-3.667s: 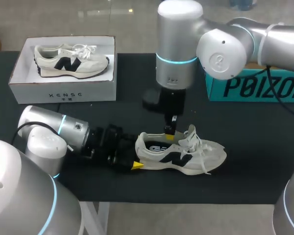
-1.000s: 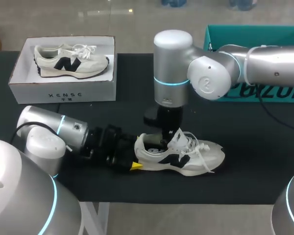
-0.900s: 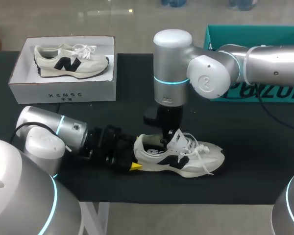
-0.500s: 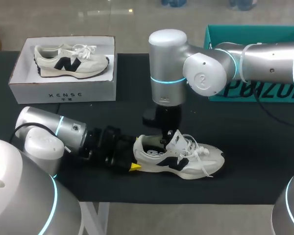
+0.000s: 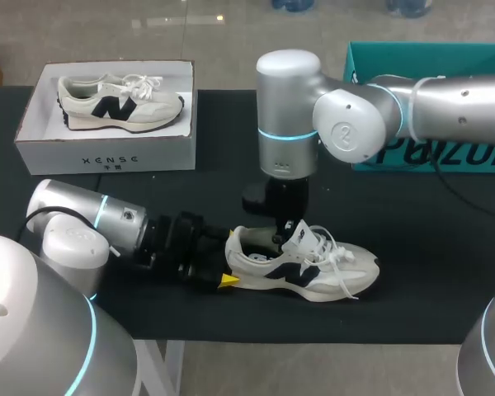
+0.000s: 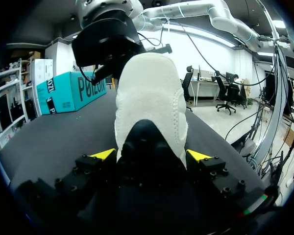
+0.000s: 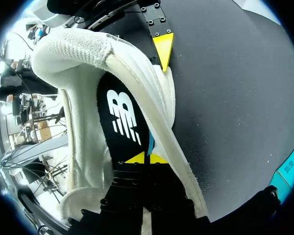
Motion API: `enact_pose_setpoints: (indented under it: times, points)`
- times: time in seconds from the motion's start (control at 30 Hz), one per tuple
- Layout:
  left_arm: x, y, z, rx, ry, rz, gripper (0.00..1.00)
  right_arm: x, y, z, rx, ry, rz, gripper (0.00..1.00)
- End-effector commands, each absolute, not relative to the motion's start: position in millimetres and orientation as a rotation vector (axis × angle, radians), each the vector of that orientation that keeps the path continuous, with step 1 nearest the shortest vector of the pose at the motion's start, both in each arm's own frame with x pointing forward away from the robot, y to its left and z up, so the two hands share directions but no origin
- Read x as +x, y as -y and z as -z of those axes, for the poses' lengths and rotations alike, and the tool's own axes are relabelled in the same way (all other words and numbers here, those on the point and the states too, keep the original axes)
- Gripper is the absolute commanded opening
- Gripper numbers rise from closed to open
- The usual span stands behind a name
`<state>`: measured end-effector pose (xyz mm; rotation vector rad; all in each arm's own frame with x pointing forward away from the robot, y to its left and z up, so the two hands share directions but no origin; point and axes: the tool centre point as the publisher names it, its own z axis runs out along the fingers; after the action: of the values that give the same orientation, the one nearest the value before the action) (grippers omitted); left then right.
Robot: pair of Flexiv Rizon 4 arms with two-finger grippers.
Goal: Take the shoe out of the shoebox, open the shoe tongue, remove and reinsert the insole, then place the shoe into the shoebox
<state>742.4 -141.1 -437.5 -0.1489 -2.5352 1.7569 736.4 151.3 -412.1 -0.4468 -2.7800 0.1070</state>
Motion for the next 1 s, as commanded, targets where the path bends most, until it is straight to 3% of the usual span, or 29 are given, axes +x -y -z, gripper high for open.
enact_pose_setpoints:
  times: [0.03,1.0]
  points:
    - [748,148,442,-0.146,2.539,-1.754,0.00,731,-147,416,-0.444,2.780,-0.093,0.00]
    - [748,148,442,-0.146,2.539,-1.754,0.00,749,-129,363,-0.527,2.871,-0.091,0.00]
